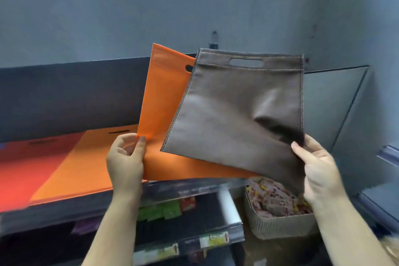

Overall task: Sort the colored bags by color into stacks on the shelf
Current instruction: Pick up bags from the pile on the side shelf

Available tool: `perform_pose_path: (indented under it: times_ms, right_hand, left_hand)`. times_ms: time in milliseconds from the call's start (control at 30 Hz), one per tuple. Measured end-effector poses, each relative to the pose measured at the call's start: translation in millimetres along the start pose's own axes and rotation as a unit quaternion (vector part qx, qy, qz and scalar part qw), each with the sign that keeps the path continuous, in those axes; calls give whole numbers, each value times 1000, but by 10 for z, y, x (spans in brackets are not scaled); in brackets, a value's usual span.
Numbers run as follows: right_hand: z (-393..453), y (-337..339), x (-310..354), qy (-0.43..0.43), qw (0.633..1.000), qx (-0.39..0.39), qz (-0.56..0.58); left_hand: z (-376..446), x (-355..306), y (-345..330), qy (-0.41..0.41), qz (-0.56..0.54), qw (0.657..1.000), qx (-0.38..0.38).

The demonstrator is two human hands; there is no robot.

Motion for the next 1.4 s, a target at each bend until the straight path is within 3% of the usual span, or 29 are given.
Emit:
perform_pose_path:
  times_ms: [233,400,533,833,1000,1067,1133,1233,1333,1400]
  right_hand:
    - [307,-1352,-733,-16,997,73,22]
    - [416,-2070,-1167,-26,993,110,30]
    - [450,-2398,-1396,-35,991,126,26]
    - [503,-2537,-1553,-34,992,125,5]
    - [565,-2450,-1520,-25,991,130,-1]
    - [584,-2405,-1497,-24,990,137,-1]
    - [602,-2330,-1463,-29,989,145,-6]
    - [643,-2156,-1389,-43,986,161,-17]
    - [731,-1820,-1198,-11,988,116,-103]
    - [806,-1541,-993,31,965,61,-253]
  left_hand:
    - [482,289,1477,21,34,997,-71]
    - [743,602,2098,54,109,991,-56]
    - [856,798,2294,87,199,976,-24]
    - [946,1073,2262,150,281,948,6]
    - [977,897,2233,107,317,942,-9]
    - [988,789,2183,94,266,959,-17]
    - [1000,767,2005,147,77,986,13]
    - [972,754,1480,229,-125,958,123]
    - [967,695,1058,210,-80,961,163]
    - [955,709,809,188,-22,967,171]
Point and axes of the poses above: each hand's wrist, its own z-axis towards the middle knuckle, its own y-axis out of the back of the hand, x = y × z, the point moved 8 cm from there along z, towards the middle knuckle, and after that the axes turned 12 degrees about x, right-handed, at the moved point
